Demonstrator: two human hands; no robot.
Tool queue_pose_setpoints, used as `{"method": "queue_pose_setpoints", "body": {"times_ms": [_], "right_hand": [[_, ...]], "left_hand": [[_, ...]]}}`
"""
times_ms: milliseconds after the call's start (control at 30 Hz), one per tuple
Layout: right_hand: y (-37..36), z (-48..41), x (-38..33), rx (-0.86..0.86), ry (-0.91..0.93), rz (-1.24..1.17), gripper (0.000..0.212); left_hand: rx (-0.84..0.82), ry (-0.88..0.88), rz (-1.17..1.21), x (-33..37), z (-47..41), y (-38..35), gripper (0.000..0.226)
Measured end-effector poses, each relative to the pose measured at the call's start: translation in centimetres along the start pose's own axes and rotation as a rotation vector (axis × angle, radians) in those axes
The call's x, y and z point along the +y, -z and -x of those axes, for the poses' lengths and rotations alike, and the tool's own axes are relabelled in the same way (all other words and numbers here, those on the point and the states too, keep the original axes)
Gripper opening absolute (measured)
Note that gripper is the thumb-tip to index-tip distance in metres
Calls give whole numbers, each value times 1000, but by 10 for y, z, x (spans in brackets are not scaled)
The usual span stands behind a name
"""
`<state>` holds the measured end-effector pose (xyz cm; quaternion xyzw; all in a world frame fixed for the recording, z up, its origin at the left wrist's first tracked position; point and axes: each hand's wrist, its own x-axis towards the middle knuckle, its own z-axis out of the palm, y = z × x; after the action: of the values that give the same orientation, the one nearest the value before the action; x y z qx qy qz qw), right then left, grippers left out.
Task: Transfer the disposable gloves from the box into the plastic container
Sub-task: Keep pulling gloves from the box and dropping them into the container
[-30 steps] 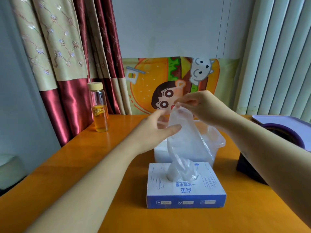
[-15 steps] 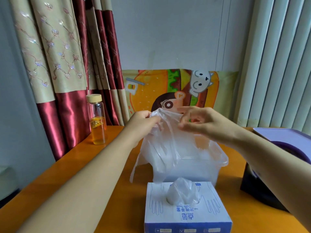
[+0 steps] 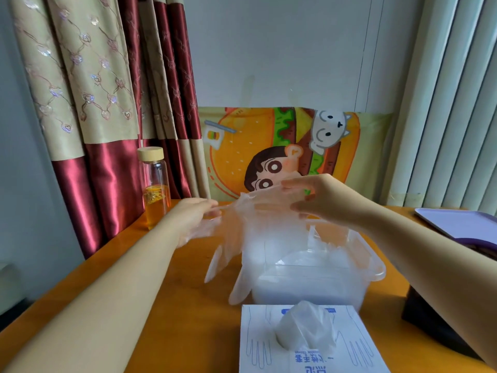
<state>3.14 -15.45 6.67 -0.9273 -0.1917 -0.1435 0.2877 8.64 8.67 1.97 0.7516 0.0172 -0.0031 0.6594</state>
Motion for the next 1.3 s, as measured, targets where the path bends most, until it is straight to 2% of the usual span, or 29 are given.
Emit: {"method": "queue_pose_setpoints", "body": {"times_ms": [67,133,167,200,233,267,300,367,467,567,633,733,800,900,1033,1133,1200,1233,1300], "right_hand": [[-4,-10,3,-35,-41,7,50],[-9,-18,5,-86,-78,5,52],[-13,-21,7,-116,-91,4,54],[-15,-23,7,-141,-105,-1,55],[-17,-24,8,-166,-116,-9,55],[-19,-26,9,-188,-127,-16,56],[-19,-27,10,-207,-140,-15,56],[-18,-26,16,-246,-169,8,56],[-13,-22,34,-305,-233,48,57],[-8,-16,54,-373,-298,117,60],[-7,-12,67,-411,-308,290,62],[-10,-7,81,-460,-320,473,63],[-12,-4,88,-497,-332,538,62],[-16,-3,96,-539,-342,675,64],[-20,3,93,-547,-379,849,62],[-19,9,82,-261,-177,990,45],[-21,7,76,-162,-41,864,43],[-24,5,75,-212,-23,762,47],[-33,1,81,-451,-97,640,66]], "left_hand": [[251,-200,-237,1,-6,2,29],[419,-586,-373,5,4,-5,25],[413,-819,-429,8,11,-10,21],[339,-1020,-530,10,19,-17,18],[218,-1154,-670,11,24,-25,16],[86,-1199,-842,10,28,-32,15],[-27,-1153,-1016,8,27,-37,16],[-119,-919,-1267,2,18,-43,26],[-136,-580,-1360,-4,0,-47,42],[-163,-436,-1422,-4,-11,-51,40],[-138,-418,-1474,0,-14,-58,40],[-65,-633,-1412,7,-11,-74,41],[-235,-690,-1307,11,-5,-88,45],[-560,-446,-1426,11,0,-109,62],[-680,-300,-1558,9,-7,-124,71],[-721,-247,-1620,4,-12,-134,69],[-708,-227,-1627,1,-14,-138,67],[-704,-223,-1629,-1,-16,-139,66],[-716,-211,-1637,-5,-18,-142,64]]}}
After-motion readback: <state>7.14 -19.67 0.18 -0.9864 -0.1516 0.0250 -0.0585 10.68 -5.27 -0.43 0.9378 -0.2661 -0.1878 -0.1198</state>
